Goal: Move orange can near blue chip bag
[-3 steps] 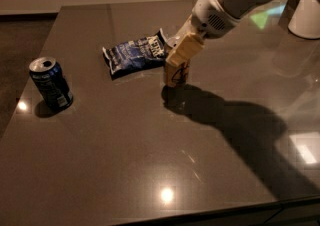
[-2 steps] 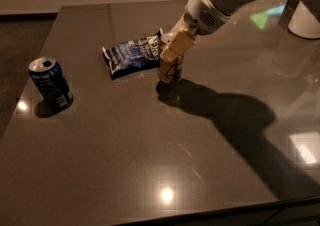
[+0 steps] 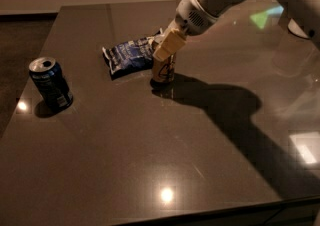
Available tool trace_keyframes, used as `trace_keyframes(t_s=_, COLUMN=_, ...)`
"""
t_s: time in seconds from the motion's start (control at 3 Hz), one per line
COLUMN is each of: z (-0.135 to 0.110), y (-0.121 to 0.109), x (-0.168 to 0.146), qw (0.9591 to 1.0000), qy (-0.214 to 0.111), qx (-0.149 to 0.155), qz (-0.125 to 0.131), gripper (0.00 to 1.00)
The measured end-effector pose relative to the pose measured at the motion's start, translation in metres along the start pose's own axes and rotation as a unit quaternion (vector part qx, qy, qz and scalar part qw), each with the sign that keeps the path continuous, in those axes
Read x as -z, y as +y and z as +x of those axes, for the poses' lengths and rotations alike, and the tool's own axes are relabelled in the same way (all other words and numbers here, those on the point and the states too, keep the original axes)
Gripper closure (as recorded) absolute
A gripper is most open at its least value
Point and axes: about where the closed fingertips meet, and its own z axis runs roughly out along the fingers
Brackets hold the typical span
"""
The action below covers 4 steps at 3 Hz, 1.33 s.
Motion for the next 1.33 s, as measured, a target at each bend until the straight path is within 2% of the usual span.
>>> trace_keyframes(t_s=0.67, z=-0.0050, y=-0.0033, x=-0.0092, qw=0.9994, qy=-0.032, qx=0.000, qz=-0.011, gripper=0.13)
trace_keyframes(t_s=1.0, z=-0.0057, y=-0.0025, x=-0.0110, qw=0.9994, qy=-0.032, qx=0.001, qz=-0.012, gripper=0.00)
trace_keyframes(t_s=1.33, z=-0.0057, y=-0.0025, x=-0.0110, qw=0.9994, qy=-0.032, qx=0.001, qz=-0.012, gripper=0.00)
